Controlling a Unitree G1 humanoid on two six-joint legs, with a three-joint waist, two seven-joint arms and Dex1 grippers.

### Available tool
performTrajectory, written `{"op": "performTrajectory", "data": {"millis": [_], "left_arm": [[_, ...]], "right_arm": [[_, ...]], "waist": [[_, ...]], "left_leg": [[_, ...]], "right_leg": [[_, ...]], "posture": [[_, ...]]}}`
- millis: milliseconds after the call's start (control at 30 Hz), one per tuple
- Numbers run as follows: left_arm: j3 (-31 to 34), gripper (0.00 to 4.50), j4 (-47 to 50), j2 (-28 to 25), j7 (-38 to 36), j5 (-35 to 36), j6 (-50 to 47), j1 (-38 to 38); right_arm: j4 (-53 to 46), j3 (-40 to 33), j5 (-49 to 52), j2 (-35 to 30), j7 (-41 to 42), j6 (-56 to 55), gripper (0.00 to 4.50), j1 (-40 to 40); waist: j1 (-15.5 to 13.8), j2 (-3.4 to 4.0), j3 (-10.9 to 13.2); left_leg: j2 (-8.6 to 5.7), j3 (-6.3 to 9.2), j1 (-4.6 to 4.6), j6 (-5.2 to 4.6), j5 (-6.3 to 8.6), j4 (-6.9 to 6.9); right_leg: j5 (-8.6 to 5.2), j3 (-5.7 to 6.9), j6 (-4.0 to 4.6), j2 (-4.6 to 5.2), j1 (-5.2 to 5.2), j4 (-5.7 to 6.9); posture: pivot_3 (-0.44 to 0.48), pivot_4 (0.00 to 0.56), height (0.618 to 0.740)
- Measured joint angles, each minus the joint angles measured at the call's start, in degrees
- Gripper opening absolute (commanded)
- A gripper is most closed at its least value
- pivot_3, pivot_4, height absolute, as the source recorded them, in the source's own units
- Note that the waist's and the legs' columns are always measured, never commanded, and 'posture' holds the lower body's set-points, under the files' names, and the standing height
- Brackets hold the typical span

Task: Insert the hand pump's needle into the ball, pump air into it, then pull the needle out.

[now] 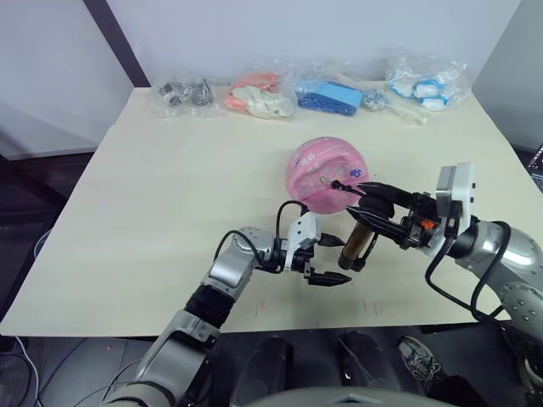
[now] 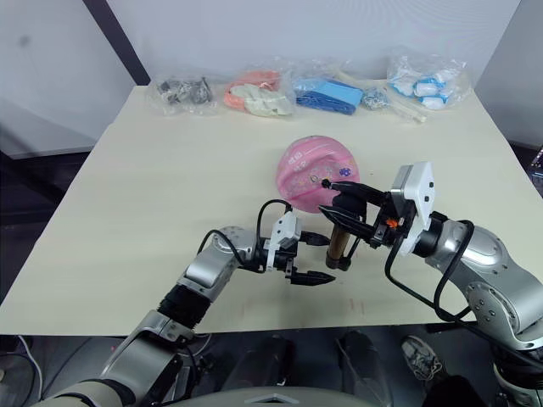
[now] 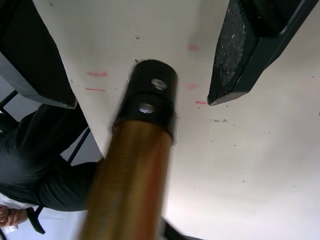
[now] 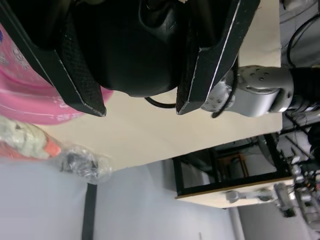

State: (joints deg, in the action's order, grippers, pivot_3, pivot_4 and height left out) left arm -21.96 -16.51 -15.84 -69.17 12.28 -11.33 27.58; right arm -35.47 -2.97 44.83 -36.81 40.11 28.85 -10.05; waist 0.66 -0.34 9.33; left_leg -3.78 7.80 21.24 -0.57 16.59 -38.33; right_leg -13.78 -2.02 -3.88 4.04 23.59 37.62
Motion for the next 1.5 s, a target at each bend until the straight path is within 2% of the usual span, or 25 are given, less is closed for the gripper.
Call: {"op": "performTrajectory", "data": {"millis": [300,400,433,500,533,600,933,1300,1500], "left_arm": [[-0.6,4.47,-1.7,0.5,-0.6,-1.6,1.0,0.5],[-0.6,3.69,-1.7,0.5,-0.8,-1.6,1.0,0.5],[-0.6,3.18,-1.7,0.5,-0.8,-1.6,1.0,0.5],[-0.5,2.44,-1.7,0.7,-0.8,-1.6,1.1,0.5],[-0.5,1.9,-1.7,0.8,-0.8,-1.6,1.1,0.5],[-0.5,1.21,-1.7,0.9,-0.7,-1.6,1.3,0.5],[-0.7,1.16,-1.7,1.7,-0.3,-2.8,2.1,0.1],[-2.9,1.16,-9.5,6.4,8.7,-10.4,10.1,-0.9],[-2.9,1.16,-13.2,7.0,10.4,-12.7,13.9,-0.6]], "right_arm": [[0.0,0.0,-1.8,0.1,2.3,-0.9,1.75,0.0],[0.0,0.0,-2.0,0.1,2.6,-1.2,1.75,0.0],[0.0,0.0,-2.1,0.1,2.7,-1.3,1.75,0.0],[0.0,0.0,-2.2,0.2,2.7,-1.5,1.75,0.0],[0.0,0.0,-2.3,0.3,2.8,-1.5,1.75,0.0],[0.0,0.0,-2.3,0.5,2.8,-1.5,1.75,0.0],[0.0,-0.3,-3.1,0.3,3.5,-2.9,1.75,1.8],[4.0,0.9,-11.5,0.3,7.0,-11.2,1.75,8.4],[5.4,1.6,-13.1,1.0,7.2,-12.6,1.75,9.1]], "waist": [[0.0,-0.02,0.0],[0.1,-0.02,0.0],[0.1,-0.02,0.0],[0.0,-0.02,0.0],[0.0,-0.02,0.0],[0.1,-0.02,0.0],[0.0,-0.02,0.0],[0.0,-0.04,0.0],[0.0,-0.04,0.0]], "left_leg": [[0.0,0.02,0.0,0.01,0.0,0.0],[0.0,0.02,0.0,0.01,-0.01,0.0],[0.0,0.03,0.0,0.01,-0.01,0.0],[0.0,0.02,0.0,0.02,-0.01,0.0],[0.0,0.02,0.0,0.02,-0.01,0.0],[0.0,0.03,0.0,0.02,-0.01,0.0],[0.0,0.02,0.0,0.02,-0.01,0.0],[0.0,-0.01,-0.05,0.03,-0.02,-0.02],[-0.01,-0.02,-0.04,0.07,-0.04,-0.04]], "right_leg": [[0.0,0.01,0.0,0.01,0.0,0.01],[0.0,0.01,0.0,0.01,0.0,0.02],[0.0,0.01,0.0,0.01,0.0,0.02],[0.0,0.01,0.0,0.01,0.0,0.02],[0.0,0.01,0.0,0.01,0.0,0.02],[0.0,0.01,0.0,0.01,0.0,0.02],[0.0,0.02,0.0,0.01,0.0,0.02],[0.01,0.01,-0.01,0.0,0.0,0.08],[0.01,0.0,-0.01,0.01,-0.01,0.08]], "posture": [[0.0,0.15,0.74],[0.0,0.15,0.74],[0.0,0.15,0.74],[0.0,0.15,0.74],[0.0,0.15,0.74],[0.0,0.15,0.74],[0.0,0.15,0.74],[0.0,0.15,0.74],[0.0,0.15,0.74]]}}
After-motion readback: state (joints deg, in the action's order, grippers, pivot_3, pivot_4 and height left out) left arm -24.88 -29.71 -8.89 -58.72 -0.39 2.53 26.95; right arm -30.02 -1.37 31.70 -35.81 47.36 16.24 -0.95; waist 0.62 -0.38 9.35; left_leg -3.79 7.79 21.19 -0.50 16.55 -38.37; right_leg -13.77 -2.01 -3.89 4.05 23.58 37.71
